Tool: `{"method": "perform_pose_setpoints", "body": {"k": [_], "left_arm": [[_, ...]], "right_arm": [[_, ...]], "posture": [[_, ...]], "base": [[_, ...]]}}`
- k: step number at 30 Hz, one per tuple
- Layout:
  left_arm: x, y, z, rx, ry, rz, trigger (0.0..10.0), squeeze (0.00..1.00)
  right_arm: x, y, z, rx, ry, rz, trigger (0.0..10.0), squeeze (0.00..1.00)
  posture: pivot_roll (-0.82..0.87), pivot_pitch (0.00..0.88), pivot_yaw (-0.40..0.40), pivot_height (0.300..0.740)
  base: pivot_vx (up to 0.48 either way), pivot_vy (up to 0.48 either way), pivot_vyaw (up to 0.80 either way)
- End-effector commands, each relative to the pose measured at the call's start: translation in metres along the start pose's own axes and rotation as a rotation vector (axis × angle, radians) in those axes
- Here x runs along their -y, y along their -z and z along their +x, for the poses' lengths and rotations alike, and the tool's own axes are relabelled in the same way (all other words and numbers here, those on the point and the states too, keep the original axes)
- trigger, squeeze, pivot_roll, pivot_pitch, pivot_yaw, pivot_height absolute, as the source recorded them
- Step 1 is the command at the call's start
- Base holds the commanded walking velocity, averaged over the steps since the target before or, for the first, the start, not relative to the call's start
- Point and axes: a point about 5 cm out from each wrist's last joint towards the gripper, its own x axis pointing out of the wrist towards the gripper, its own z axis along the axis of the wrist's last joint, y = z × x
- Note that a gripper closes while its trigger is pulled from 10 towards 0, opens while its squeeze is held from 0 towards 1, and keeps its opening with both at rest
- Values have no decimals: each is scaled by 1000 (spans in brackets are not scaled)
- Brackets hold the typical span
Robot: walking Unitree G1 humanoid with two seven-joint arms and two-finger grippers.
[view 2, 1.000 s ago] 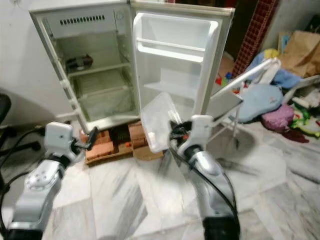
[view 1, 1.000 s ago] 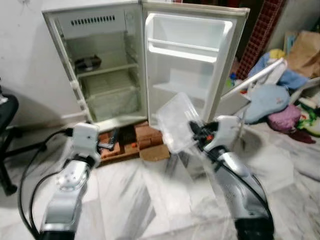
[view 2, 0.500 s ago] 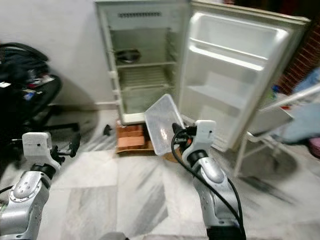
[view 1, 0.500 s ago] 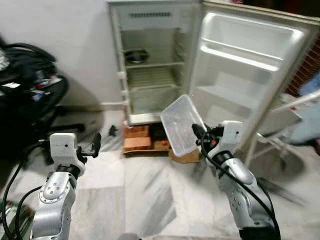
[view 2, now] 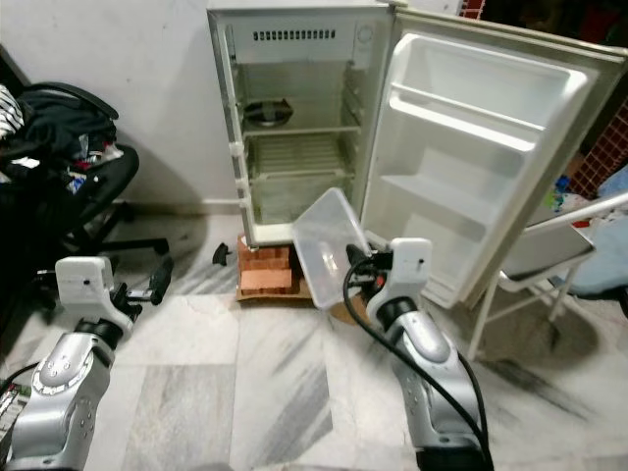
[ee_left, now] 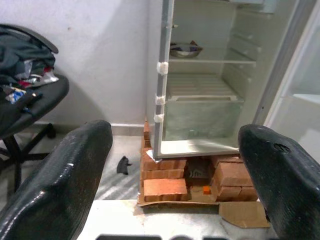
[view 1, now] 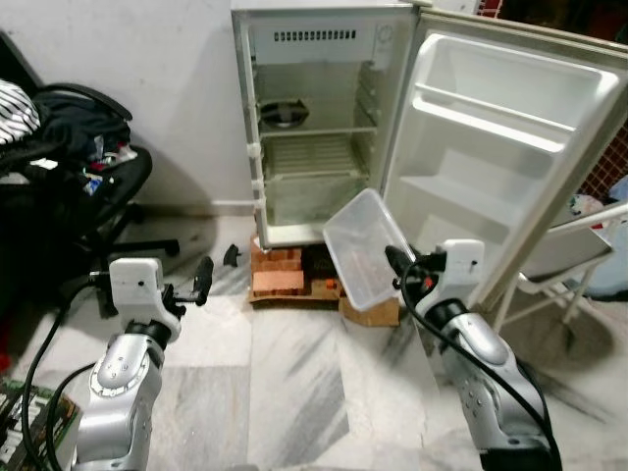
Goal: Restocking fridge
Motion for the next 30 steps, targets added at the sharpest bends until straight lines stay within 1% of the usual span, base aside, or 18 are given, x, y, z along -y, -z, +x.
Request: {"method": "perform_pose_setpoints", "body": {"k": [1, 3, 5, 8, 12, 17, 21, 23, 26, 28, 29, 30], "left_arm": [[-4, -1, -1, -5, 7, 9, 10000, 0], [-10, 1, -1, -15, -6, 7, 10000, 0], [-10, 1, -1, -18, -7, 6, 10000, 0], [-9, 1, -1, -18, 3, 16, 10000, 0], [-8, 2, -1, -21, 13, 22, 10000, 0], [-6, 7, -3, -52, 41, 19, 10000, 0], [0, 6, -9, -41, 77, 79, 10000, 0], [1, 7, -12, -34, 68, 91, 10000, 0], [4, 11, -13, -42, 38, 83, 10000, 0], [8, 11, -13, -40, 58, 94, 10000, 0], [8, 11, -13, -40, 58, 94, 10000, 0], [9, 12, -12, -42, 76, 100, 10000, 0]], "right_arm": [[-2, -1, 0, 9, 0, 2, 10000, 0], [1, 1, -3, 4, 23, -3, 10000, 0], [1, 2, -5, 2, 28, -2, 10000, 0], [2, 3, -5, 1, 30, -5, 10000, 0], [3, 1, -3, 6, 40, -12, 10000, 0], [10, -1, -6, 29, 84, -40, 10000, 0], [17, -1, -12, 38, 129, -39, 10000, 0], [19, 1, -15, 40, 141, -46, 10000, 0], [24, 1, -19, 57, 182, -51, 10000, 0], [30, 0, -24, 67, 219, -58, 10000, 0], [30, 0, -24, 67, 219, -58, 10000, 0], [33, 2, -28, 69, 245, -61, 10000, 0]], "posture": [[75, 0, -6, 740], [75, 0, -4, 740], [74, 0, -5, 740], [72, 0, -4, 740], [72, 0, -4, 740], [73, 0, -2, 740], [67, 0, -2, 740], [66, 0, -1, 740], [69, 0, 2, 740], [68, 0, 7, 740], [68, 0, 7, 740], [62, 0, 9, 740]], "base": [[398, 266, 0], [401, 264, 0], [399, 266, 0], [400, 264, 0], [431, 0, 0], [442, 0, 0], [442, 0, 0], [394, 0, 0], [100, 0, 0], [0, 0, 0], [0, 0, 0], [0, 0, 0]]}}
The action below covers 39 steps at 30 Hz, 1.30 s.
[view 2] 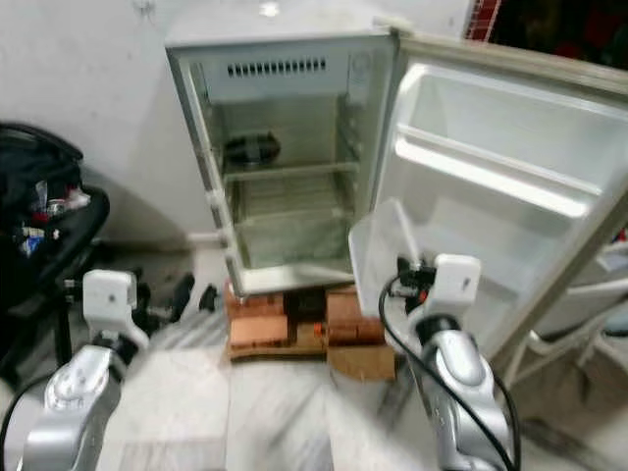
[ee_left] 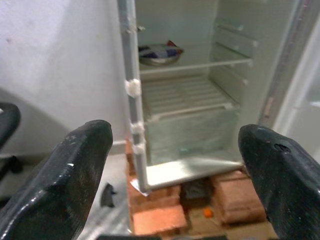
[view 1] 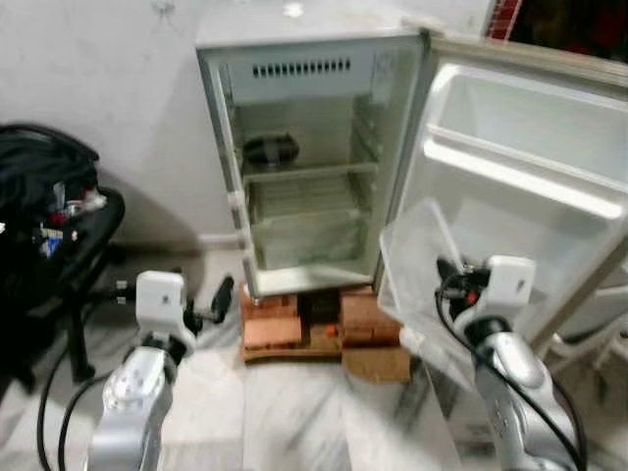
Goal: Restocking fridge
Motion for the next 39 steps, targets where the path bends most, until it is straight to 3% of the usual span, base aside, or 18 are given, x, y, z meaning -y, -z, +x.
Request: {"method": "perform_pose_setpoints", "body": {"k": [1, 5, 11, 25, 31, 39], "left_arm": [[-5, 2, -3, -13, -12, 22, 10000, 0], [-6, 2, 1, -23, 1, 51, 10000, 0], [-8, -3, 5, -1, 17, 26, 10000, 0], [-3, 3, -4, -30, 5, -35, 10000, 0], [5, 3, -5, -17, 40, 3, 10000, 0], [2, 1, -3, -14, 15, -8, 10000, 0]], "right_arm": [[-3, 2, -4, 2, 13, 9, 10000, 0], [1, 2, -4, 7, 30, -4, 10000, 0], [1, 1, 4, 10, 10, -29, 10000, 0], [-22, 3, 9, -3, -58, 6, 10000, 0], [-22, 5, 10, -15, -60, -2, 10000, 0], [-25, 2, 14, -7, -66, -4, 10000, 0]], "posture": [[62, 0, 9, 740], [45, 0, 20, 740], [45, 0, 21, 740], [68, 0, -8, 740], [76, 0, -21, 740], [76, 0, -24, 740]], "base": [[0, 0, 0], [0, 0, 0], [81, 0, 0], [343, 280, 0], [359, 283, 0], [352, 0, 0]]}}
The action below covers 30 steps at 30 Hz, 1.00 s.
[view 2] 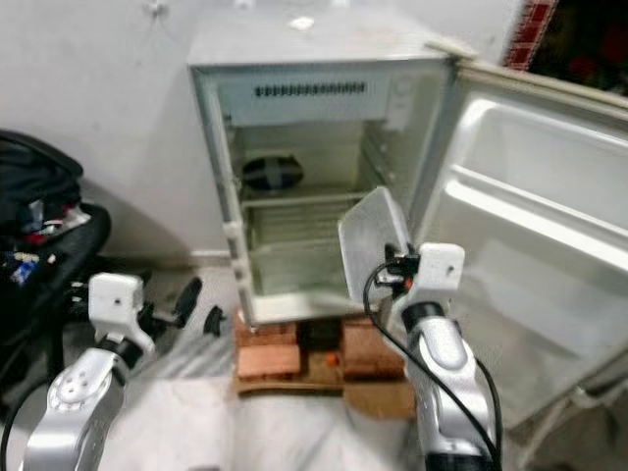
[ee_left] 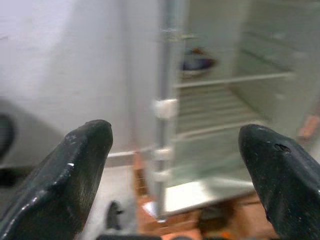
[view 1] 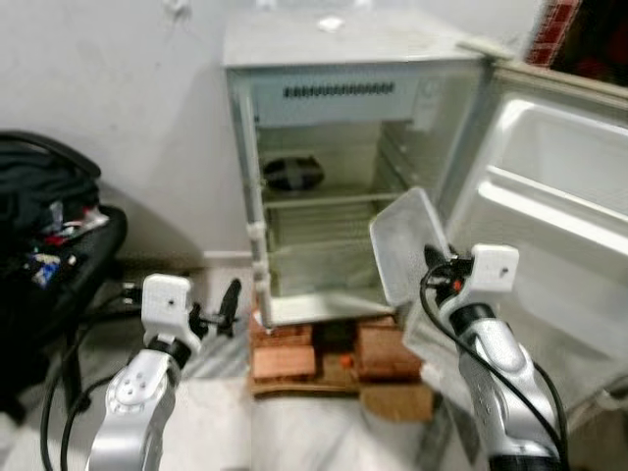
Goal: Restocking fridge
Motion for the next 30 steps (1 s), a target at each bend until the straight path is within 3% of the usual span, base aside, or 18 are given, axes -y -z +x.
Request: {"method": "perform_pose_setpoints", "body": {"k": [1, 30], "left_arm": [[2, -4, 3, 12, 0, 2, 10000, 0], [2, -4, 3, 16, -4, 5, 10000, 0]], "right_arm": [[4, -2, 0, -1, 3, -9, 10000, 0], [4, -2, 0, -2, 3, -10, 10000, 0]], "posture": [[76, 0, -24, 740], [75, 0, -23, 740]], "base": [[0, 0, 0], [0, 0, 0]]}}
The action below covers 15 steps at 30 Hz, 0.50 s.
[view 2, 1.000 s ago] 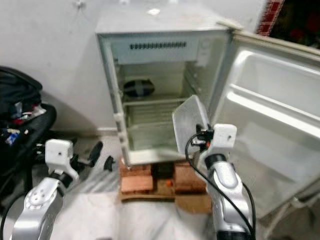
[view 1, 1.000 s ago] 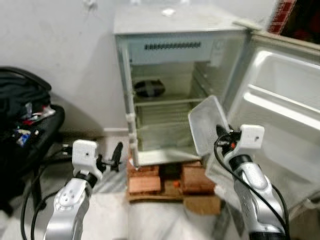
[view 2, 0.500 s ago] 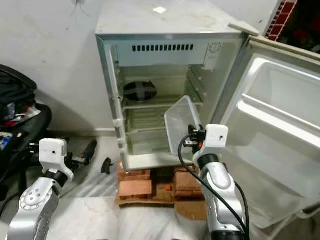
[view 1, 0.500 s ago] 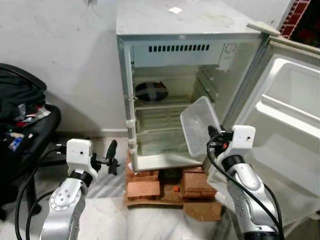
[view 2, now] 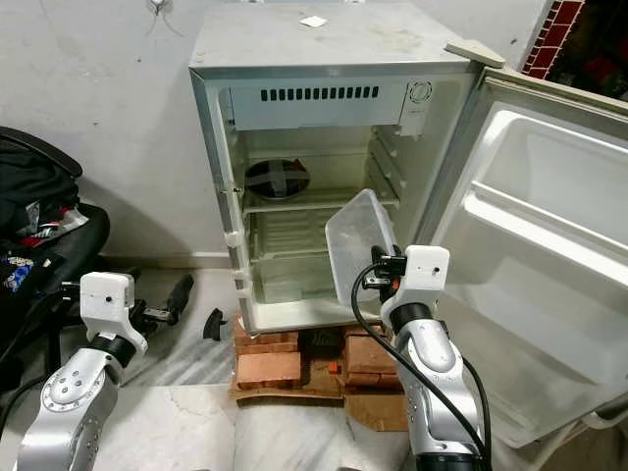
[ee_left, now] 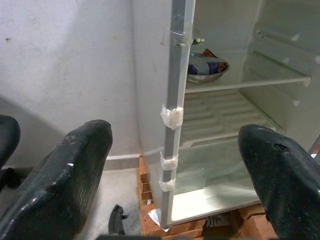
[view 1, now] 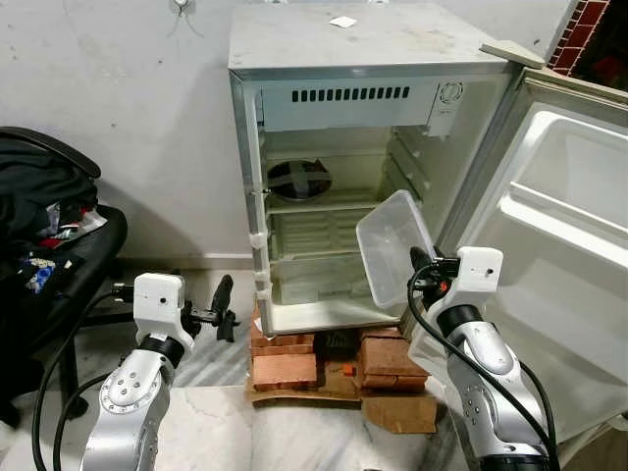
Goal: Restocking fridge
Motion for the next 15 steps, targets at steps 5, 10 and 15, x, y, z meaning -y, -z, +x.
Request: {"method": "perform_pose_setpoints", "body": {"k": [5, 10, 15], "left_arm": [[-4, -2, 6, 10, -8, 44, 10000, 0], [-3, -2, 6, 12, -6, 39, 10000, 0], [-4, 0, 6, 10, -15, 41, 10000, 0]], "right_arm": [[2, 1, 1, -21, -22, 0, 10000, 0], [2, 1, 1, -21, -26, -2, 10000, 0], [1, 1, 1, -22, -31, -4, 10000, 0]], "posture": [[61, 0, -26, 740], [62, 0, -27, 740], [61, 0, -26, 740]], "base": [[354, 0, 0], [368, 0, 0], [371, 0, 0]]}}
